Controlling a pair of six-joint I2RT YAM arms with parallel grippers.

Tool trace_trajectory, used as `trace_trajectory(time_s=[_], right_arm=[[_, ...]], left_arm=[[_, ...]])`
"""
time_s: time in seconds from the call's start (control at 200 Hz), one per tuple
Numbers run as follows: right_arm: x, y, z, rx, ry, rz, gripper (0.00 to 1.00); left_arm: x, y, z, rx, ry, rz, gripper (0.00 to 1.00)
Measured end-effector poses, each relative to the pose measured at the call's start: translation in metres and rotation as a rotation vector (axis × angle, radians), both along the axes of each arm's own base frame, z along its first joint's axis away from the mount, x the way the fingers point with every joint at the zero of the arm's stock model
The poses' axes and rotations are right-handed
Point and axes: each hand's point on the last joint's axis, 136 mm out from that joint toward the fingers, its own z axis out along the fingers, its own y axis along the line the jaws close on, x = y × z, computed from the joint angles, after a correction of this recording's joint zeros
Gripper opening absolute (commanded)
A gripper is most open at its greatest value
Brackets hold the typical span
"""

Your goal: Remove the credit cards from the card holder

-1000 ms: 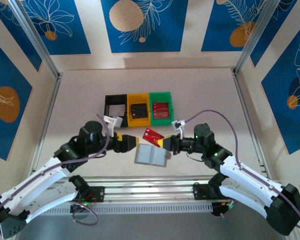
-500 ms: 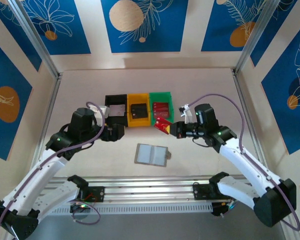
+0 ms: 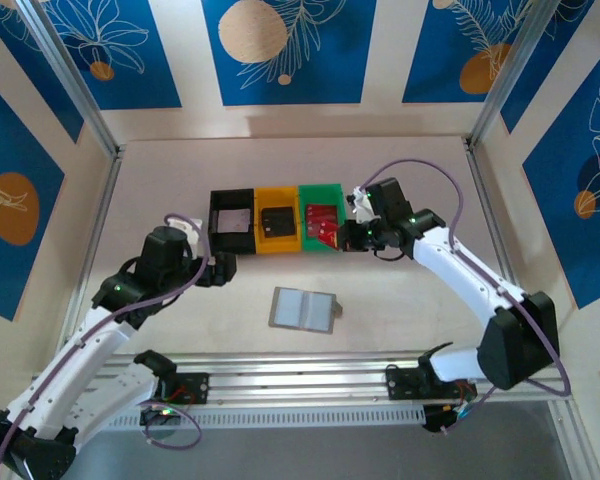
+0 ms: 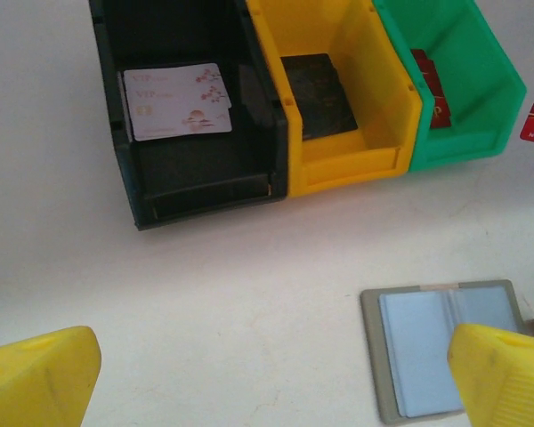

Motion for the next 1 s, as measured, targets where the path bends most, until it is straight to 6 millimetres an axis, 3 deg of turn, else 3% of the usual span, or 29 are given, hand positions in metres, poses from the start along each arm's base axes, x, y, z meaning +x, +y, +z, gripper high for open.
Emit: trace_trajectory(time_s=[0.48,0.74,0.995], right_arm=[[0.062,0.012,-0.024,-0.057,0.066,0.029,0.00],[0.068,0.013,-0.057,-0.085,0.163,0.044,0.00],[0.079,0.017,-0.060,-0.083,0.171,0.049,0.00]], left_arm=[[0.002,0.006,-0.004,0.024,-0.007,0.028,1.00],[0.003,0.006,-0.005,0.023,-0.011,0.029,1.00],[0.002,0.006,-0.007,0.024,-0.008,0.029,1.00]])
